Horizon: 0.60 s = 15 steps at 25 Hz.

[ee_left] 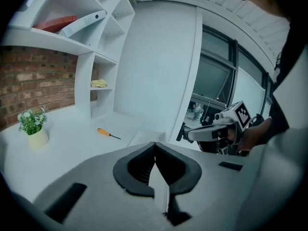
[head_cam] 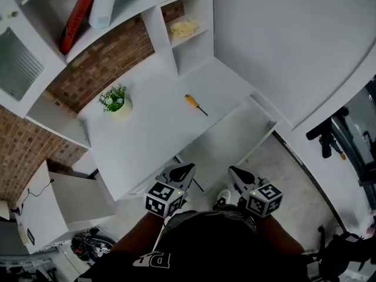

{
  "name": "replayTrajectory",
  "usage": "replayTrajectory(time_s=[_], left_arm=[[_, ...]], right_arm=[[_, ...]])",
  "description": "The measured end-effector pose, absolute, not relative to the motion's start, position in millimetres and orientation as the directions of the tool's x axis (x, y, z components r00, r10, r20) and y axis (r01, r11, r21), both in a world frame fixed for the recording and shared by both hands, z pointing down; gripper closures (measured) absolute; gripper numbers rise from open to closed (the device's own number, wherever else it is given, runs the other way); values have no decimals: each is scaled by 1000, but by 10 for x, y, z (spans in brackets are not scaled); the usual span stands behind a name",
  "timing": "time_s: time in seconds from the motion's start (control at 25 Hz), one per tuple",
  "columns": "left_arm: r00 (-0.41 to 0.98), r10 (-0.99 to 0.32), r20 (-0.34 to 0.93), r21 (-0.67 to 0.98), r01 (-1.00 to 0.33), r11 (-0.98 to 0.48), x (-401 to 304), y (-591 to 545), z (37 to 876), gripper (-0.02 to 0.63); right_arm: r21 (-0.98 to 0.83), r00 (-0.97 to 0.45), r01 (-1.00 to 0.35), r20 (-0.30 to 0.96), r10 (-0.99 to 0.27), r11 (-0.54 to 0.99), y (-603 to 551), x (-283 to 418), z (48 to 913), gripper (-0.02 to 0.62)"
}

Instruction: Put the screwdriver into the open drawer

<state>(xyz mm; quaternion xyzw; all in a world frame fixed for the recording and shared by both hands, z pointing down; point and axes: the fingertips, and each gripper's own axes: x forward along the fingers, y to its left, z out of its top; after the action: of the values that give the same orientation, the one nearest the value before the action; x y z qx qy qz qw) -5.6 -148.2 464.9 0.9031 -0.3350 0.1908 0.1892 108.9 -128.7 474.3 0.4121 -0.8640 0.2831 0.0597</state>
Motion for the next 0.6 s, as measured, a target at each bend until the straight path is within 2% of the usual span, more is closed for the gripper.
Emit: replayTrajectory(time_s=[0.24, 0.6], left_arm=[[650, -589, 480, 157, -725, -671, 120, -1826, 4675, 588], [637, -552, 538, 142, -714, -685, 135, -2057, 4803, 588]], right_arm=[[-454, -699, -704, 302, -649, 547, -1580, 1265, 4785, 591], [-489, -712, -685, 292, -638, 540, -1745, 1152, 4848, 591]])
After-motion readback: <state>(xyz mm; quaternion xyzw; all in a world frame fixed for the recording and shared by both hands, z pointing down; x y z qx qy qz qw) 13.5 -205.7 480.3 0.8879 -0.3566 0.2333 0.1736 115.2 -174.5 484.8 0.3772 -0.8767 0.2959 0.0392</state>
